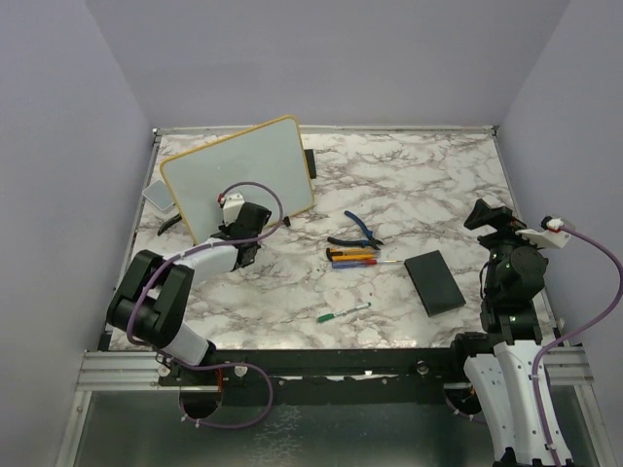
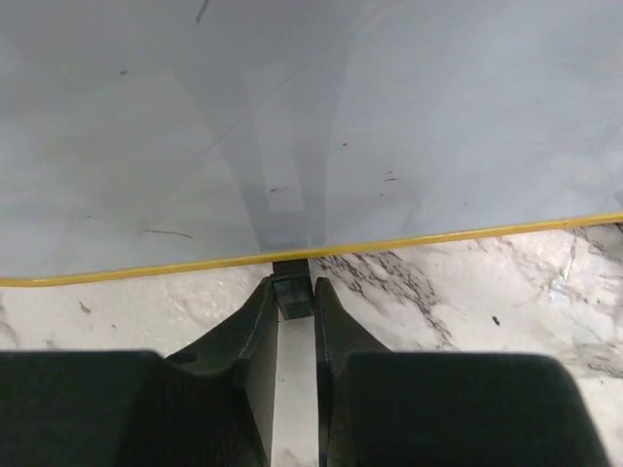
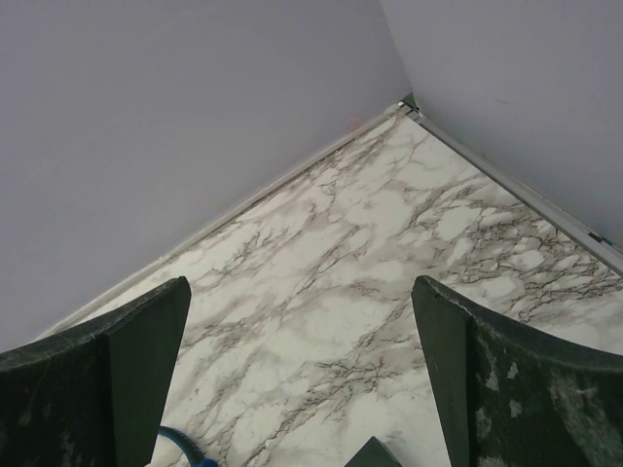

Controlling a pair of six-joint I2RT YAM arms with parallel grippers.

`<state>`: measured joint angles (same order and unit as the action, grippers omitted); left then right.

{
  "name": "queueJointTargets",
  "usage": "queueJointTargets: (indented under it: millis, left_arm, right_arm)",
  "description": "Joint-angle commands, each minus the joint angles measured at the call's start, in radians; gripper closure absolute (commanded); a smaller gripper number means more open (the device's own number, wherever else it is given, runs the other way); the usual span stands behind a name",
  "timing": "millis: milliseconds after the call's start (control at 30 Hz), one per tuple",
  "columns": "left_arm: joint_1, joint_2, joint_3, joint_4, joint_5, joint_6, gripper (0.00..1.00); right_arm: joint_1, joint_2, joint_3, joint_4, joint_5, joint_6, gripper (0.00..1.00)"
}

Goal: Write a sentence on the whiteboard
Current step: Move the whiteboard to the center of the board.

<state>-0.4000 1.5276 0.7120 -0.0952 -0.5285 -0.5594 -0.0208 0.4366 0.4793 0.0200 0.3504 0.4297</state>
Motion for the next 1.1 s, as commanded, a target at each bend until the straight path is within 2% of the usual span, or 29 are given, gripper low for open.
queueJointTargets:
  millis: [0, 267, 733, 1067]
  left_arm:
    - [-0.069, -0.035, -0.04, -0.01, -0.024, -0.073, 1.0]
    - [-0.194, -0.085, -0.077, -0.007, -0.087, -0.143, 1.0]
    - [-0.397, -0.097, -0.118, -0.064, -0.204, -0.364, 1.0]
    - [-0.463, -0.089, -0.102, -0.13, -0.212, -0.474, 1.0]
  right_arm:
    - [-0.004, -0.006, -0.013, -0.014, -0.002, 0.008, 0.0]
    - [-0.004, -0.009, -0.013, -0.015, -0.001, 0.007, 0.0]
    - [-0.004, -0.003, -0.014, -0.016, -0.001, 0.007, 0.0]
    - [-0.004, 0.008, -0.013, -0.014, -0.003, 0.008, 0.0]
